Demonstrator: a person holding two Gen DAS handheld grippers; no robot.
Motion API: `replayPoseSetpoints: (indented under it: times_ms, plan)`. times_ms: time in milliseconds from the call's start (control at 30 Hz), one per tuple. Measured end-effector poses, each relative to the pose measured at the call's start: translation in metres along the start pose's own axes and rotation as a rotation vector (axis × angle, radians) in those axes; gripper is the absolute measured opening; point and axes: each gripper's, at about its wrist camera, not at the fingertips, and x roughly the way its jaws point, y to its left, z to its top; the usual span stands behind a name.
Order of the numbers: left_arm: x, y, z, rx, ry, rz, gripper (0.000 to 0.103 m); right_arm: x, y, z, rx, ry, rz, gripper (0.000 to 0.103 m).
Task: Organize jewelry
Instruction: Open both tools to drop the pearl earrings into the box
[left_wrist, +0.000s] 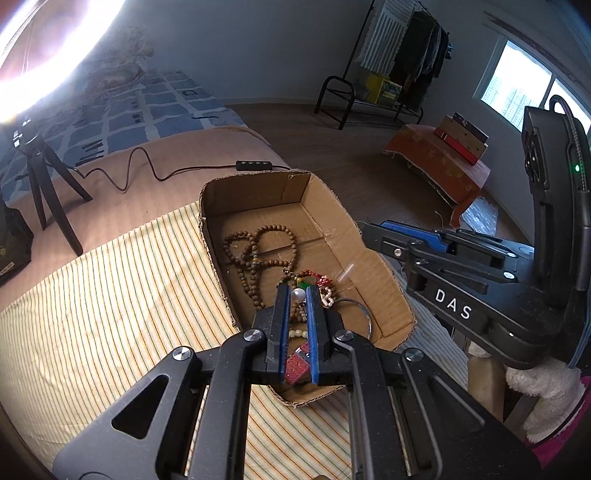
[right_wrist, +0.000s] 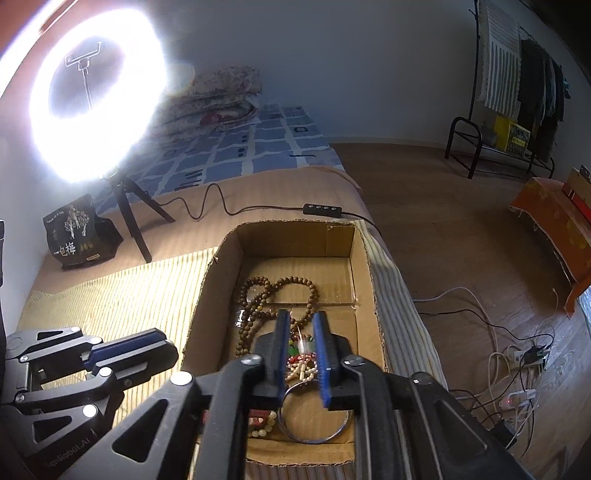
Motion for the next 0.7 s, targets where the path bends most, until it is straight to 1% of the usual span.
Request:
replayPoseSetpoints:
  times_ms: [33, 67, 100, 167, 200, 233, 300, 433, 500, 567, 600, 633, 700]
  plan:
    - [0.0, 0.0, 0.0, 0.002, -0.001, 0.002, 0.007, -0.001, 0.001, 0.0, -0.001, -0.004, -0.001, 0.023]
    - [0.0, 0.0, 0.0, 0.003, -0.001, 0.006, 0.007, -0.001, 0.001, 0.001, -0.003, -0.008, -0.001, 0.024]
    - [0.0, 0.0, 0.0, 0.004, 0.001, 0.011, 0.007, -0.002, 0.002, 0.001, -0.007, -0.011, -0.003, 0.027]
    - [0.0, 0.0, 0.0, 0.008, 0.003, 0.016, 0.007, -0.002, 0.003, 0.001, -0.01, -0.015, -0.016, 0.037]
    - [0.0, 0.0, 0.0, 0.012, 0.003, 0.019, 0.011, -0.002, 0.004, 0.001, -0.01, -0.017, -0.021, 0.046]
    - [0.0, 0.0, -0.001, 0.014, 0.003, 0.023, 0.024, -0.003, 0.003, 0.001, -0.009, -0.02, -0.024, 0.053]
    - [-0.002, 0.001, -0.001, 0.017, -0.01, 0.026, 0.039, -0.004, 0.003, 0.002, -0.006, -0.024, -0.032, 0.058]
    - [-0.003, 0.002, -0.003, 0.021, -0.013, 0.034, 0.04, -0.006, 0.002, 0.003, -0.001, -0.04, -0.05, 0.072]
    - [-0.004, 0.003, -0.003, 0.018, -0.012, 0.035, 0.04, -0.008, 0.002, 0.004, 0.004, -0.045, -0.055, 0.077]
    - [-0.004, 0.004, -0.004, 0.011, -0.009, 0.039, 0.042, -0.008, 0.002, 0.004, 0.005, -0.047, -0.057, 0.083]
    - [-0.004, 0.004, -0.004, 0.007, -0.01, 0.04, 0.047, -0.008, 0.003, 0.004, 0.004, -0.047, -0.06, 0.086]
    - [-0.005, 0.005, -0.004, 0.003, -0.014, 0.04, 0.052, -0.009, 0.003, 0.004, 0.002, -0.049, -0.066, 0.087]
    - [-0.007, 0.006, -0.005, 0.001, -0.022, 0.043, 0.053, -0.011, 0.006, 0.003, -0.006, -0.051, -0.078, 0.088]
